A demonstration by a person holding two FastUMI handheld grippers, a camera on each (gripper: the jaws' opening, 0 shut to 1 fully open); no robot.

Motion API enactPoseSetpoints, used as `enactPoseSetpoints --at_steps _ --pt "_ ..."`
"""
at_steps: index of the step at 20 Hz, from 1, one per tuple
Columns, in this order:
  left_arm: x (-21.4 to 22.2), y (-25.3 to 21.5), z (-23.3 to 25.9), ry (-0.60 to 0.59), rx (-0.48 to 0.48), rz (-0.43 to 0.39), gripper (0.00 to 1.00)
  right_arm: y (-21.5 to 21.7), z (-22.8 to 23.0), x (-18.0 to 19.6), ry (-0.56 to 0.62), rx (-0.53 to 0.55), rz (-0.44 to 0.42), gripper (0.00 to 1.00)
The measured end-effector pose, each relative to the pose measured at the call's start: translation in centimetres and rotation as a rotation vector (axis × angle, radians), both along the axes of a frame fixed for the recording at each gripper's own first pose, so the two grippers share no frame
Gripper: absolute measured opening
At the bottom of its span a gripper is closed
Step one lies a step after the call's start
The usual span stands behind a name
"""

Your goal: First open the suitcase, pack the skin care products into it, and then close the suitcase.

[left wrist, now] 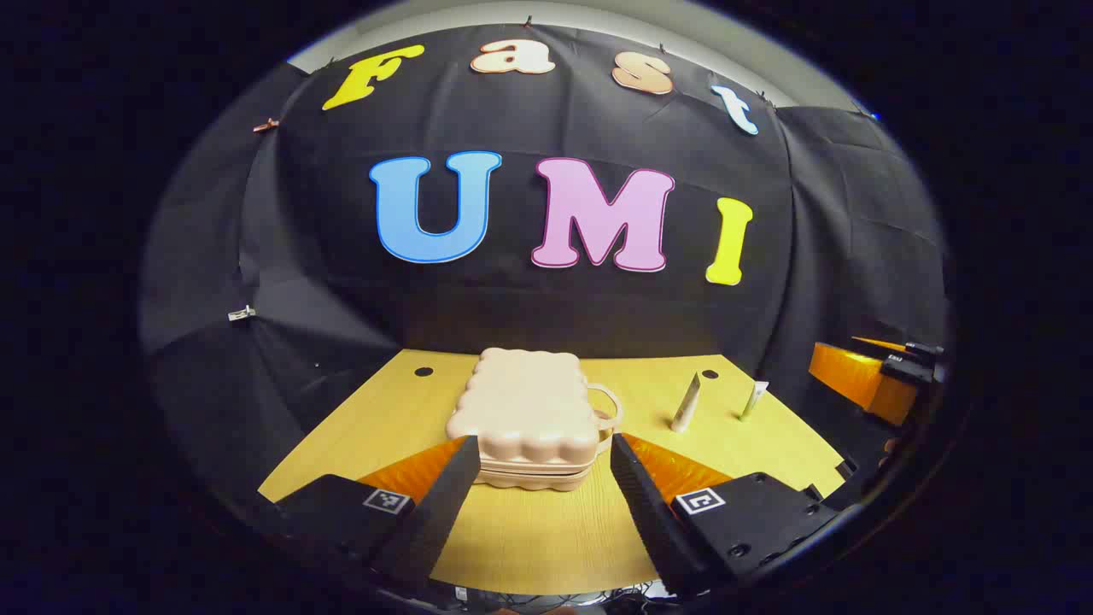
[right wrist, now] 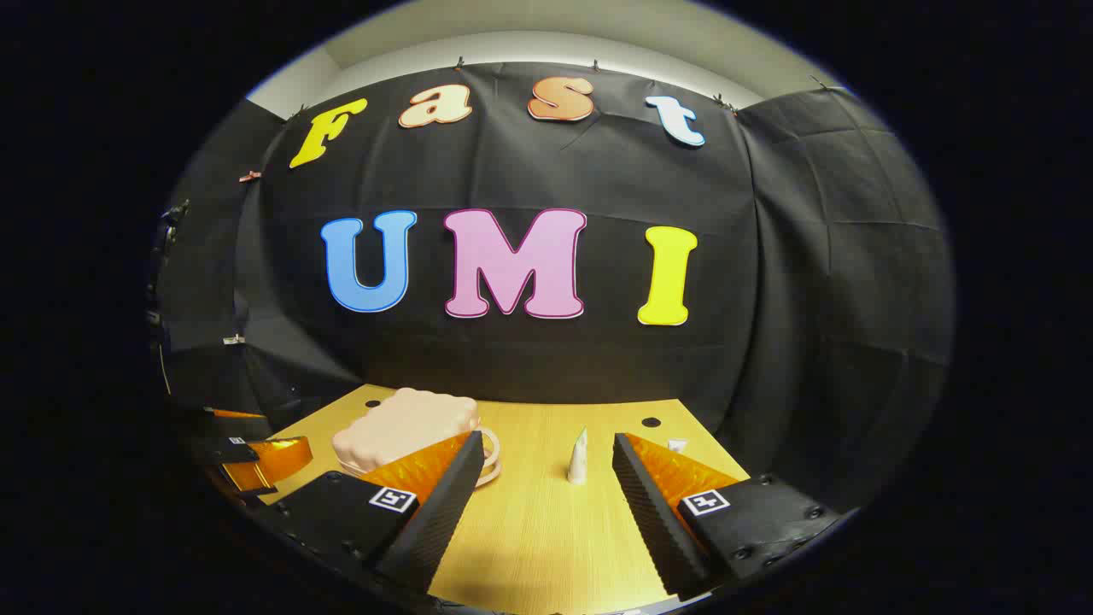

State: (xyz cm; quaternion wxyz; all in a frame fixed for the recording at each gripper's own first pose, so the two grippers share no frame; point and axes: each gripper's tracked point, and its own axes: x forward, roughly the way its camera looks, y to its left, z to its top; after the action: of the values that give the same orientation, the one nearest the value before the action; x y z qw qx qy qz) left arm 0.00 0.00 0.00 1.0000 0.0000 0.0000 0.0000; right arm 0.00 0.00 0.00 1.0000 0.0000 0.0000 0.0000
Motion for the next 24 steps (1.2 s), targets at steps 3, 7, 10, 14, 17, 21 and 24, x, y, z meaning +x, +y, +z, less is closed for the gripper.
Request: enactPoseSetpoints --at_steps 3,7,10,14,17,21,24 --pt "1.2 0.1 0.1 0.012 -0.008 0.016 0.97 0.1 -0.3 1.8 0.015 0.005 0.017 0.96" --pt "2.4 0.2 -0.3 0.037 0.004 0.045 0.97 0.2 -1.1 3.5 0.038 0.027 0.045 0.96" --pt "3.4 0.0 -0.4 0.049 -0.001 0.050 0.97 -0.1 -1.2 4.4 0.048 0.030 0.054 0.96" --pt "4.5 -0.6 0.0 0.050 0.012 0.046 0.97 -0.9 -1.5 5.4 0.056 0.036 0.045 0.97" --pt "6.1 -1.9 0.9 0.039 0.032 0.017 0.97 -2.1 -1.6 5.7 0.063 0.039 0.034 0.96" --pt "10.2 -5.5 1.2 0.056 0.005 -0.029 0.97 -4.5 -2.0 6.5 0.076 -0.002 0.007 0.96" --pt "14.2 -8.3 0.7 0.089 0.038 -0.035 0.97 -6.4 -2.7 7.4 0.093 0.000 0.013 0.97"
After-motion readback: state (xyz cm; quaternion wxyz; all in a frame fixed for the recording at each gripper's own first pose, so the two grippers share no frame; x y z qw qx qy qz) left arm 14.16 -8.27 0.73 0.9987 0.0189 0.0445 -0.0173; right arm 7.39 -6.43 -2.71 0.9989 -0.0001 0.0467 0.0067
